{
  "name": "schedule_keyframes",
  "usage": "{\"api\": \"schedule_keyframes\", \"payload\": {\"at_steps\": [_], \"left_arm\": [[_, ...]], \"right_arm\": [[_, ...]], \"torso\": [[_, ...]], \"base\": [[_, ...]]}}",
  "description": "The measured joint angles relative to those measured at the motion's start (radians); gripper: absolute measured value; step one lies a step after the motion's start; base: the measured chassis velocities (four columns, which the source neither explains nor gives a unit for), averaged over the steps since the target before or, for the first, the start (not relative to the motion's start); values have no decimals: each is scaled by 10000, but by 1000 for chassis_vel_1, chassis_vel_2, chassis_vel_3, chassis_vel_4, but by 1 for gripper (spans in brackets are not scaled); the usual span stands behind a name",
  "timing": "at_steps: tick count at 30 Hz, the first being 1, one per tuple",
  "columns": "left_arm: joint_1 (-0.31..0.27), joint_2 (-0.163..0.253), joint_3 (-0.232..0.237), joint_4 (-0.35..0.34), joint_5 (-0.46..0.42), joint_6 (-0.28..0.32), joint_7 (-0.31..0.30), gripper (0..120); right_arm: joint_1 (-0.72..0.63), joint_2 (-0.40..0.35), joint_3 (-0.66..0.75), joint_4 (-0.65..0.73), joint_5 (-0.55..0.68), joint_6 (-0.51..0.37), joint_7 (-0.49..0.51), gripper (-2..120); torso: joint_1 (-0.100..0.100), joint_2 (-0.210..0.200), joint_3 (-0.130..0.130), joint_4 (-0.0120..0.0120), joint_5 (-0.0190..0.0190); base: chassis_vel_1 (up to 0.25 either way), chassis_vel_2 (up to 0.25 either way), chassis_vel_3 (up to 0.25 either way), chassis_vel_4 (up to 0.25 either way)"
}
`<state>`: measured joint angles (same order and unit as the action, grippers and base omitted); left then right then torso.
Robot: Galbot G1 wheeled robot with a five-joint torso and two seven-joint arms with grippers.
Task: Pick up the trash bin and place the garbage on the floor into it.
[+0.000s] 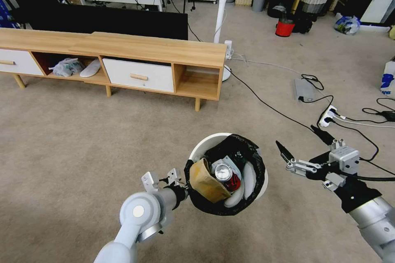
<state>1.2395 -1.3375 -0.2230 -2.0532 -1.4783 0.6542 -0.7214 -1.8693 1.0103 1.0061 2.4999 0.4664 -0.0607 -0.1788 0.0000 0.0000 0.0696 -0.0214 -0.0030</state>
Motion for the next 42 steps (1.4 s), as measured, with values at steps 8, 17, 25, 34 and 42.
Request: {"api": "schedule_keyframes", "payload": {"at_steps": [8,17,25,34,42], "left_arm": [[156,148,-205,-290,8,0,20,0],[287,336,-342,-456,-79,-37,20,0],[289,317,-319,-457,-82,-48,16,0],[286,317,-313,-441,-76,-57,7,0],[382,325,-372,-444,-30,-75,6,0]], "right_arm": [[-128,1566,66,0,-2004,1313,-417,100],[-109,2554,-88,-22,-2787,1786,-596,100],[-121,2720,-82,-54,-2852,1873,-608,100],[-117,2755,-63,-32,-2821,1774,-619,100],[-76,2712,-50,-15,-2741,1562,-621,100]], "torso": [[0,-1,0,-5,1],[0,0,0,0,1],[0,0,1,-1,0],[0,0,1,-1,2],[0,0,1,-1,2]], "base": [[0,0,0,0],[0,0,0,0],[0,0,0,0],[0,0,0,0],[0,0,0,0]]}}
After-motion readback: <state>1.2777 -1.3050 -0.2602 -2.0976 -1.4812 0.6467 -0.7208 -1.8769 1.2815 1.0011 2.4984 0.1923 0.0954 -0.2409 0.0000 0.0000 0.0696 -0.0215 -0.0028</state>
